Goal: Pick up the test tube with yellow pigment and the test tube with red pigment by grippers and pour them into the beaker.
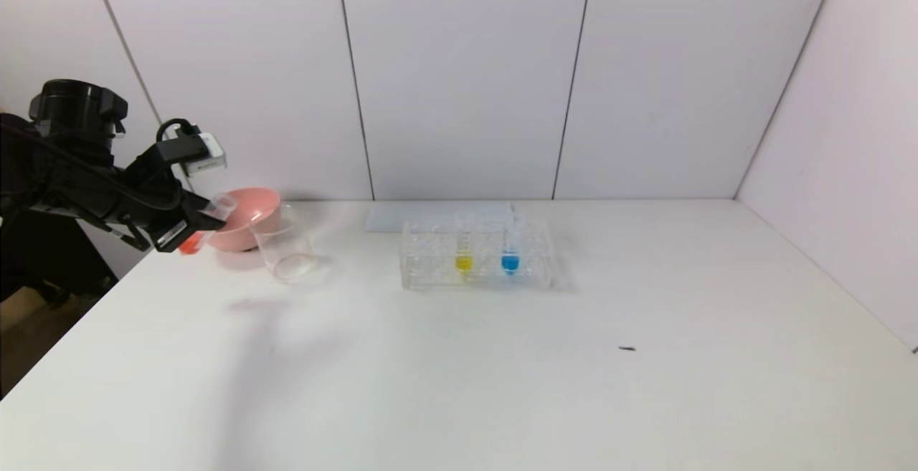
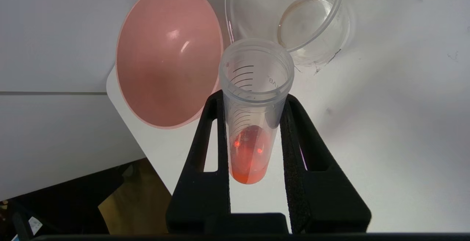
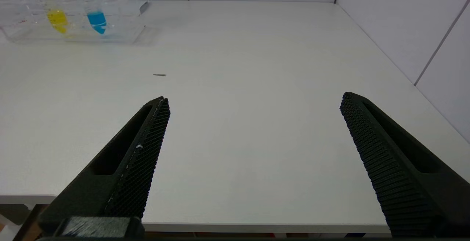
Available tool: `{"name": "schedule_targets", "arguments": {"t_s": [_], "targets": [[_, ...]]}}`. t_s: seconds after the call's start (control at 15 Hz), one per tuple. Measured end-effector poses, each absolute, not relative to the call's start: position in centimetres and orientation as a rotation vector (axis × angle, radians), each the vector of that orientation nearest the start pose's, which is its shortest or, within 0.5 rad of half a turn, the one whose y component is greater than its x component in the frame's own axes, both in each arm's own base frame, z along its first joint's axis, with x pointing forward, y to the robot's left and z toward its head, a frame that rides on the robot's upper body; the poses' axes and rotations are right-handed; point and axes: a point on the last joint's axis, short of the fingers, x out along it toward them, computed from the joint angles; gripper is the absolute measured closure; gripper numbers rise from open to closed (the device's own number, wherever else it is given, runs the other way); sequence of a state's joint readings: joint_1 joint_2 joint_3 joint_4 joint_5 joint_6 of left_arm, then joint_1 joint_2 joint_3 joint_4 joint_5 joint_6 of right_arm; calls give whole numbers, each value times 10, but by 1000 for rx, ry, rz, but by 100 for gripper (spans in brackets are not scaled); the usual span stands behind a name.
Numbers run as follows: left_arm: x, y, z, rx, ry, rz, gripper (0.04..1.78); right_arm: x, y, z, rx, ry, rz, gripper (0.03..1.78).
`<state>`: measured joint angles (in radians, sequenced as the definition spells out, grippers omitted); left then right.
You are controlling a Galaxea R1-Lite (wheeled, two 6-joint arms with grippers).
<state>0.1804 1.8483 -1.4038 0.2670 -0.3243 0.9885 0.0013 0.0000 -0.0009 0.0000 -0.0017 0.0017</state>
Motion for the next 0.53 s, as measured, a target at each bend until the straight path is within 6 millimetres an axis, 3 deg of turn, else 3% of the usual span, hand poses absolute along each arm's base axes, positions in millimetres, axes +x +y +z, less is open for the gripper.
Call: {"name": "schedule_targets", "arguments": {"t_s": [0.53], "targets": [[351, 56, 217, 833, 540, -480, 139, -23, 0, 76, 2, -1, -1, 11]]}}
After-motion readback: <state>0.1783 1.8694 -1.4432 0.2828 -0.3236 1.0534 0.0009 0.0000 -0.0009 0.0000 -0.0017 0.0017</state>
